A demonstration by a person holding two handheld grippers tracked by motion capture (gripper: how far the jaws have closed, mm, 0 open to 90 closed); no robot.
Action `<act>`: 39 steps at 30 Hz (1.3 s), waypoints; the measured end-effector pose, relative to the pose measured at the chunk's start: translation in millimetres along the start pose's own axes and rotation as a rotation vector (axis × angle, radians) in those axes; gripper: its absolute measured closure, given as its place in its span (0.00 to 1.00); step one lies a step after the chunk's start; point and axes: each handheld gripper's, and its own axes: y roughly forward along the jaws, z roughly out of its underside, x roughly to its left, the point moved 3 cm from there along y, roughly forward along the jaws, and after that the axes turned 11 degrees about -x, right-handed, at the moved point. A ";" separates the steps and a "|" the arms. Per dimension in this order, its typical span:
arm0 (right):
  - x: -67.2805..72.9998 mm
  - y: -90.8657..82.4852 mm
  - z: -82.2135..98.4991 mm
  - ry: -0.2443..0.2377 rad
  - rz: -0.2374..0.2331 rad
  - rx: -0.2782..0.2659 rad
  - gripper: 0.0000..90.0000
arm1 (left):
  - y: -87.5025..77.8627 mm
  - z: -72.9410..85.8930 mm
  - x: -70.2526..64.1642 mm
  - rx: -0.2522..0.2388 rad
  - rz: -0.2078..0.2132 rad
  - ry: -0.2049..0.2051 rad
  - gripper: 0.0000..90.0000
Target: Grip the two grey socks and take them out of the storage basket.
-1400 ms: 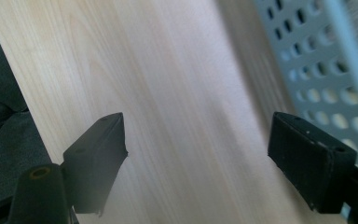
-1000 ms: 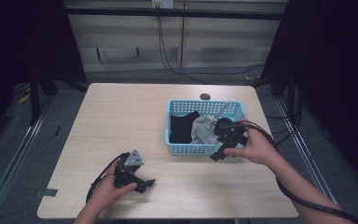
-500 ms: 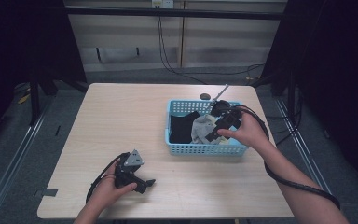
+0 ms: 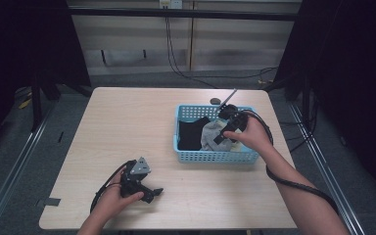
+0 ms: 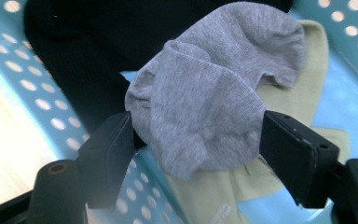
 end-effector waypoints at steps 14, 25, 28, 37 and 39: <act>-0.6 40.9 2.4 0.030 -0.010 0.018 0.38 | 0.0 0.0 0.0 0.000 0.000 0.000 0.01; -1.6 39.7 3.4 0.017 0.001 0.063 0.85 | 0.0 0.0 0.0 0.001 0.001 0.001 0.01; -3.7 30.9 3.2 0.021 -0.011 0.065 0.87 | 0.0 0.0 0.1 0.001 0.001 0.000 0.01; -4.9 7.7 1.3 -0.001 -0.028 0.059 0.89 | 0.1 0.0 0.1 0.000 0.000 0.001 0.01; -5.1 2.7 -0.2 -0.005 -0.034 0.062 0.89 | 0.1 0.0 0.1 -0.001 0.001 0.001 0.01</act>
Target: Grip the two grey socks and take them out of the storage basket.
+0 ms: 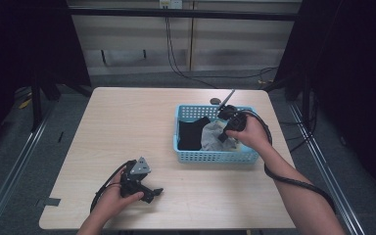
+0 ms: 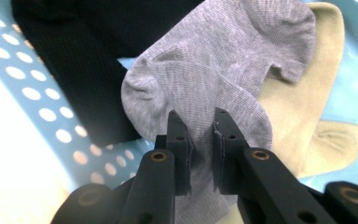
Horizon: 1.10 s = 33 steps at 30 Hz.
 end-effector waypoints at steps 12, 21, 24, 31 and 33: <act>2.3 -32.1 -10.0 -0.041 -0.003 -0.014 0.89 | -0.1 -0.1 0.2 0.000 0.000 0.001 0.01; 7.1 -43.8 -11.9 -0.077 -0.007 -0.017 0.89 | -0.1 -0.2 0.2 0.001 0.000 0.001 0.01; 8.5 -49.3 -12.6 -0.083 -0.012 -0.020 0.89 | -0.1 -0.1 0.2 0.001 -0.001 0.002 0.01; 16.4 -61.2 -15.0 -0.111 -0.018 -0.049 0.89 | -0.2 -0.1 0.2 0.002 0.000 0.003 0.01; 20.8 -64.7 -15.8 -0.127 -0.028 -0.052 0.89 | -0.1 -0.1 0.1 0.000 -0.001 0.001 0.01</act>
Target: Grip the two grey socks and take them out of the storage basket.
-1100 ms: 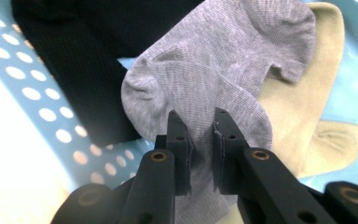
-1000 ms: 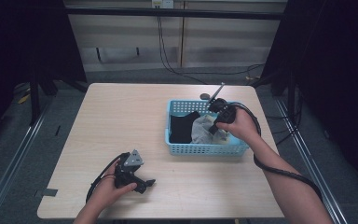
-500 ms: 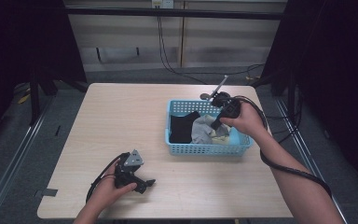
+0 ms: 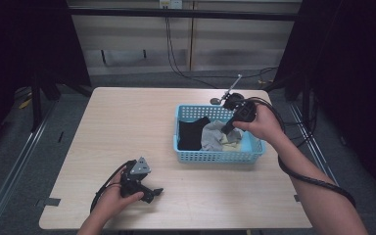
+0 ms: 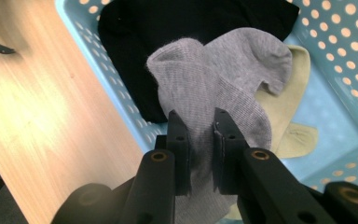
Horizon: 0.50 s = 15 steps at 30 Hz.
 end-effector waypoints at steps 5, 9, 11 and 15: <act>10.2 -2.6 -1.2 -0.026 -0.009 0.007 0.89 | 0.0 0.1 0.1 0.000 0.000 0.003 0.01; 21.0 -5.3 -2.1 -0.046 -0.016 -0.005 0.89 | 0.0 0.1 0.0 -0.001 -0.001 0.001 0.01; 24.9 -6.3 -2.2 -0.072 -0.023 -0.009 0.89 | 0.0 0.0 0.1 0.000 -0.001 0.002 0.01; 35.5 -9.6 -2.0 -0.093 -0.037 -0.014 0.89 | 0.1 0.1 -0.2 -0.001 0.000 -0.001 0.01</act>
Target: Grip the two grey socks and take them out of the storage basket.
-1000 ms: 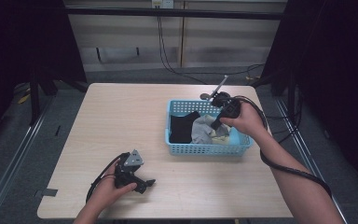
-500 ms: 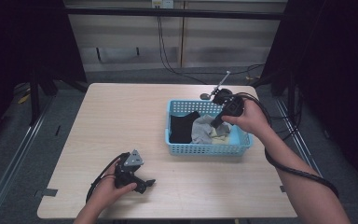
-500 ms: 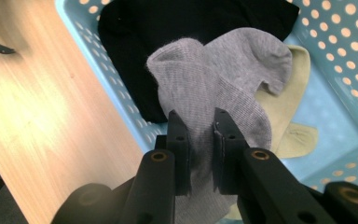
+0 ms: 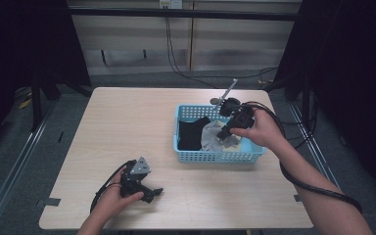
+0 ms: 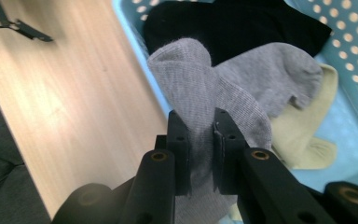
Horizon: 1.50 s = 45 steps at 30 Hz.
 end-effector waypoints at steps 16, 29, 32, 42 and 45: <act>39.1 7.8 8.8 -0.065 -0.075 -0.016 0.89 | -0.6 0.1 0.5 0.009 0.003 0.009 0.01; 62.6 25.2 18.5 -0.099 -0.128 -0.028 0.89 | -0.6 0.1 0.6 0.010 0.003 0.010 0.01; 67.3 31.4 21.6 -0.116 -0.144 -0.019 0.89 | -0.6 0.1 0.6 0.009 0.003 0.009 0.01; 71.5 48.9 28.8 -0.098 -0.159 -0.032 0.88 | -0.6 0.1 0.6 0.009 0.003 0.009 0.01; 72.1 54.2 30.4 -0.092 -0.161 -0.035 0.88 | -0.6 0.1 0.5 0.009 0.003 0.009 0.01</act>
